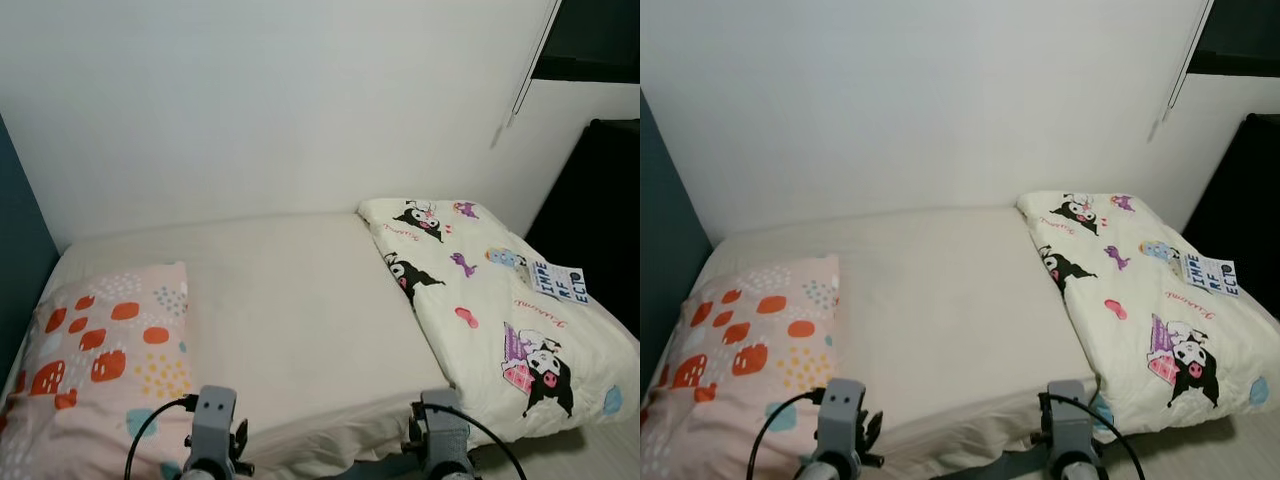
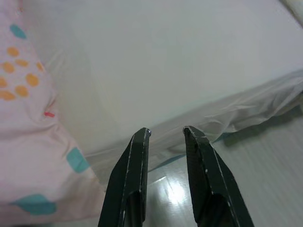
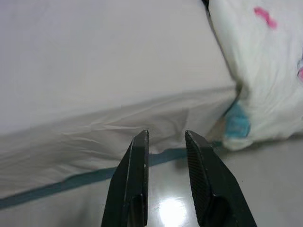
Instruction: Clean up the room
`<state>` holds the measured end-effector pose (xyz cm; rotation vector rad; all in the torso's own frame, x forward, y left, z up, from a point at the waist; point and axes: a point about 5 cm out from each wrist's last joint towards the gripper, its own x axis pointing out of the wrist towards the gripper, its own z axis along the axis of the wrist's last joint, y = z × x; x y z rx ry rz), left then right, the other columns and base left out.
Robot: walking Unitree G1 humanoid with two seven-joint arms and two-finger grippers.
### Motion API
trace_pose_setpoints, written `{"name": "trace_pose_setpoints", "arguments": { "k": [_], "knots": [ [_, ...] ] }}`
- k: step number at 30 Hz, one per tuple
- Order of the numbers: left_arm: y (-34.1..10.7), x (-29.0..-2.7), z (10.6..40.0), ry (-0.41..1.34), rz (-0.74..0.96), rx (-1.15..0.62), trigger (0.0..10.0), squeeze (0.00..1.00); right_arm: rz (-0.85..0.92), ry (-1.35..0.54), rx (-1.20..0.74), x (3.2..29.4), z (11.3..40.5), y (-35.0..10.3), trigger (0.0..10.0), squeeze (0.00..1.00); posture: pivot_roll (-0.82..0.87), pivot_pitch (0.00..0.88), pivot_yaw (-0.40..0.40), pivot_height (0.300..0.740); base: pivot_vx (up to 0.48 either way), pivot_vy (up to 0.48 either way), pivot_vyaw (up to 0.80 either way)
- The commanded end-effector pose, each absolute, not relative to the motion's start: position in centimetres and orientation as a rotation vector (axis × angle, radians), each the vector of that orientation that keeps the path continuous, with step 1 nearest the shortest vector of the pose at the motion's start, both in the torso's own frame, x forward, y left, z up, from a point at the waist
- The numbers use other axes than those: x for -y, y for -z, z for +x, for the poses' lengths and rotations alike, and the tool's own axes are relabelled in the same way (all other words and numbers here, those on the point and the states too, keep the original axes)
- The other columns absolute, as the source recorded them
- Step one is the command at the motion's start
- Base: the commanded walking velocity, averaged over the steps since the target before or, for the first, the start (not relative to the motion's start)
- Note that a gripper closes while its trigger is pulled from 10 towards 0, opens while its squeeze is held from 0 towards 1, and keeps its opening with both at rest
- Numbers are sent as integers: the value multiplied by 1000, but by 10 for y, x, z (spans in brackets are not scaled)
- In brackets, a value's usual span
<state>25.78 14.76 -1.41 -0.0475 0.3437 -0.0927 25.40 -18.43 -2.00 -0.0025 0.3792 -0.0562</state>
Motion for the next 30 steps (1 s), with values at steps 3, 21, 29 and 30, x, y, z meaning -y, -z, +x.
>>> {"name": "trace_pose_setpoints", "arguments": {
  "k": [3,21,29,30],
  "knots": [
    [20,-153,250,58,-40,-365,10000,0,13,72,-415,188,247,26,10000,0,7,33,-73,740,0,0,0],
    [23,-149,249,137,57,-399,10000,0,-19,73,-481,181,241,35,10000,0,23,55,-50,740,0,0,0],
    [39,-153,232,102,50,-488,10000,0,28,51,-513,172,232,43,10000,0,35,58,-42,740,0,0,0],
    [39,-152,232,103,35,-492,10000,0,-6,36,-510,171,232,43,10000,0,30,52,-42,740,0,0,0]
  ]
}}
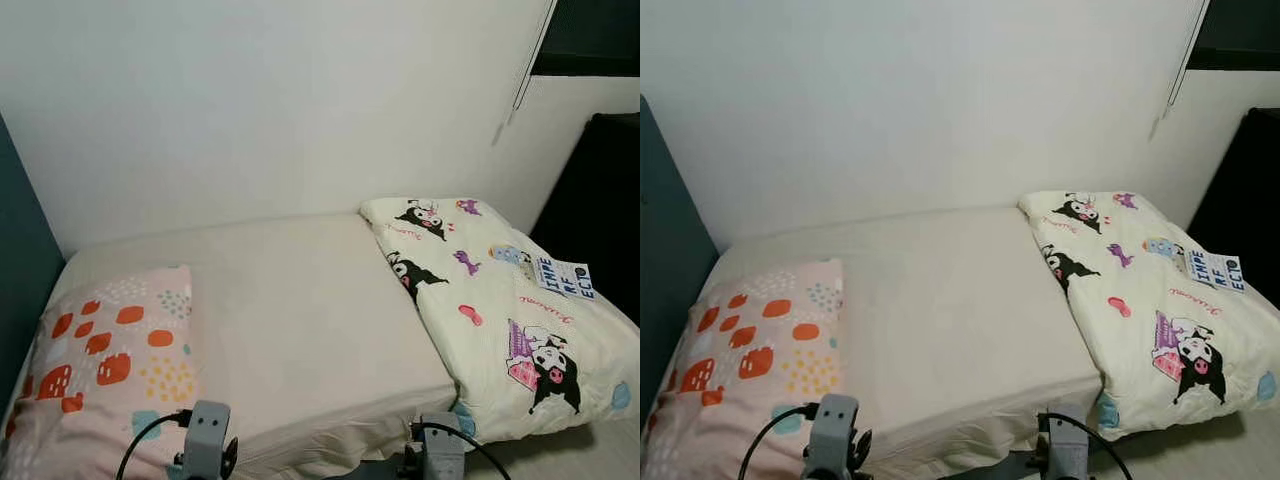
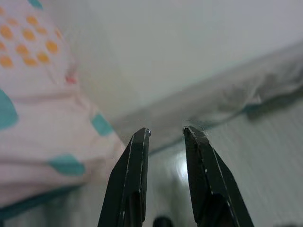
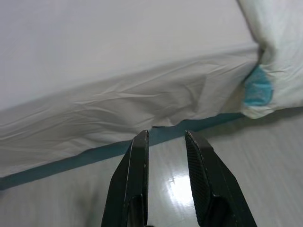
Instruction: Clean up the room
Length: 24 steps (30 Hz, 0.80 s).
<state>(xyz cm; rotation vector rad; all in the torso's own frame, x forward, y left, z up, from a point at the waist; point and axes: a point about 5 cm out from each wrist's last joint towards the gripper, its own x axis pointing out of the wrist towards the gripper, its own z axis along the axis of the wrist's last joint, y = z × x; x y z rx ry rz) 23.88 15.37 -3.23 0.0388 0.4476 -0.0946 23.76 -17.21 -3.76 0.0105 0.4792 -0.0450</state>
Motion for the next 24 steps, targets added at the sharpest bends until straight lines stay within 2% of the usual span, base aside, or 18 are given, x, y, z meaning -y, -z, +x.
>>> {"name": "trace_pose_setpoints", "arguments": {
  "k": [1,4,7,24],
  "knots": [
    [39,-152,232,103,35,-492,10000,0,-6,36,-510,171,232,43,10000,0,30,52,-42,740,0,0,0],
    [41,-149,230,120,35,-501,10000,0,-112,-53,-492,164,234,41,10000,0,26,46,-46,740,0,0,0],
    [41,-147,231,128,44,-501,10000,0,-126,-94,-496,158,234,41,10000,0,27,36,-51,740,0,0,0],
    [37,-152,237,115,68,-483,10000,0,-104,0,-541,169,229,46,10000,0,20,24,-31,740,0,0,0]
  ]
}}
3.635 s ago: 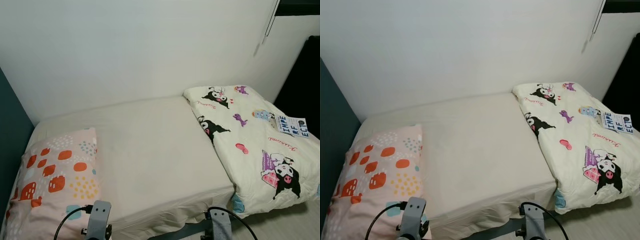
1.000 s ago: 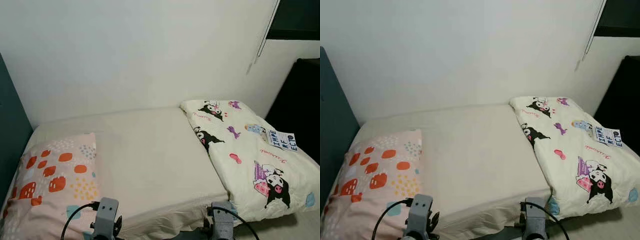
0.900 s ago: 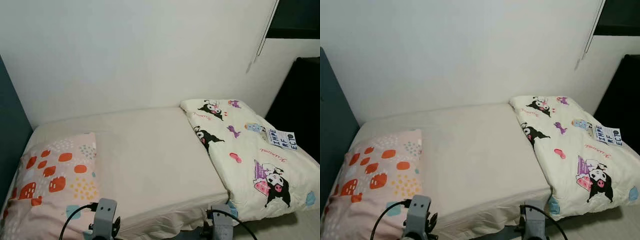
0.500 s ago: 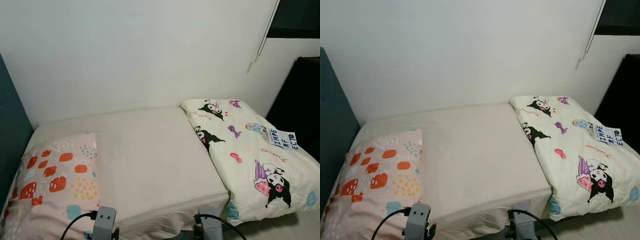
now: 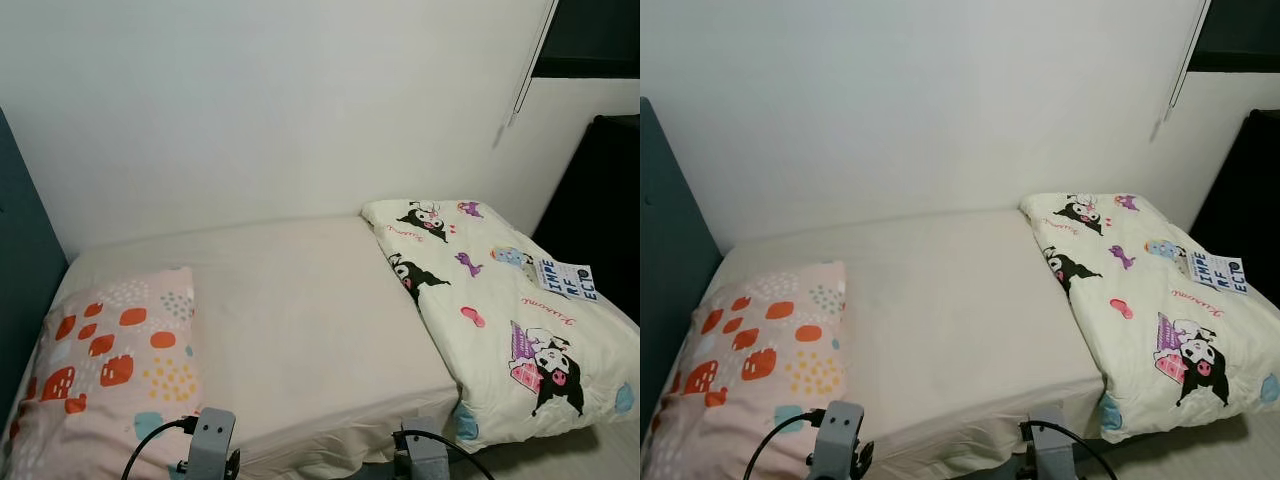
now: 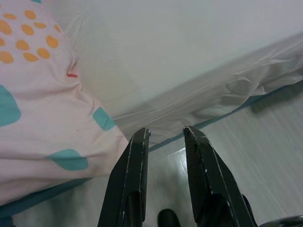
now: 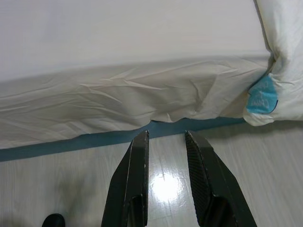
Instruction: Clean up the room
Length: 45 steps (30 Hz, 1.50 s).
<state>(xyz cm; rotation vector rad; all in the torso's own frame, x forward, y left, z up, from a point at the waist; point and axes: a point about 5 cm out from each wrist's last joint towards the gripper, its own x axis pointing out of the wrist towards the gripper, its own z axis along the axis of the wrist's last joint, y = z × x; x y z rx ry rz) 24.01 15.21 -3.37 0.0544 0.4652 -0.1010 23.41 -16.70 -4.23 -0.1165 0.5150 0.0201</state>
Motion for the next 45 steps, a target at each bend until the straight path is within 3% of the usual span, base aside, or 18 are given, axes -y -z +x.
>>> {"name": "trace_pose_setpoints", "arguments": {
  "k": [1,45],
  "knots": [
    [37,-152,237,114,68,-485,10000,0,-104,0,-541,169,229,47,10000,0,20,24,-31,740,0,0,0],
    [40,-154,230,125,89,-493,10000,0,-58,20,-608,170,218,56,10000,0,46,41,-36,740,0,0,0]
  ]
}}
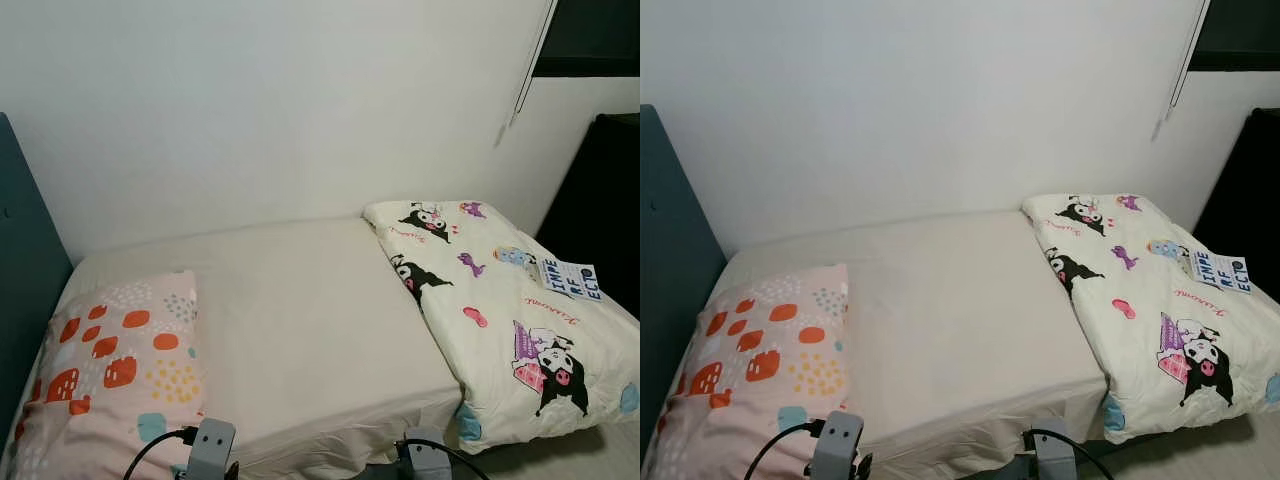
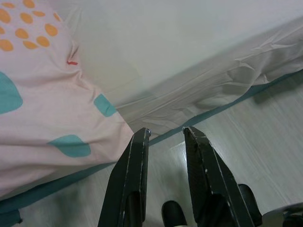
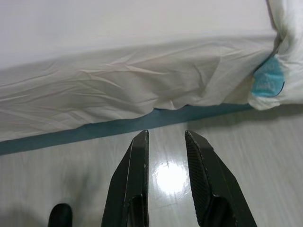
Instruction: Clean up the room
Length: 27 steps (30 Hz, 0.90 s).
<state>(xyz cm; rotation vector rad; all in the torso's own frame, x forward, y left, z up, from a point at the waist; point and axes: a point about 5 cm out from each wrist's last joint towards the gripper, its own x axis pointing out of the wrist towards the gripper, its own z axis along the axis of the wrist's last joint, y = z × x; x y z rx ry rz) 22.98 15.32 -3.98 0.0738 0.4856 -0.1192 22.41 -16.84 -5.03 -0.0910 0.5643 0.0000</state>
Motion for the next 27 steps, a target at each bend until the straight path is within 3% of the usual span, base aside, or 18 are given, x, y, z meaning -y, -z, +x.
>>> {"name": "trace_pose_setpoints", "arguments": {
  "k": [1,27],
  "knots": [
    [40,-153,230,125,90,-493,10000,0,-41,23,-617,170,219,56,10000,0,47,41,-37,740,0,0,0],
    [42,-157,227,117,115,-503,10000,0,-56,20,-642,170,218,58,10000,0,52,46,-37,740,0,0,0]
  ]
}}
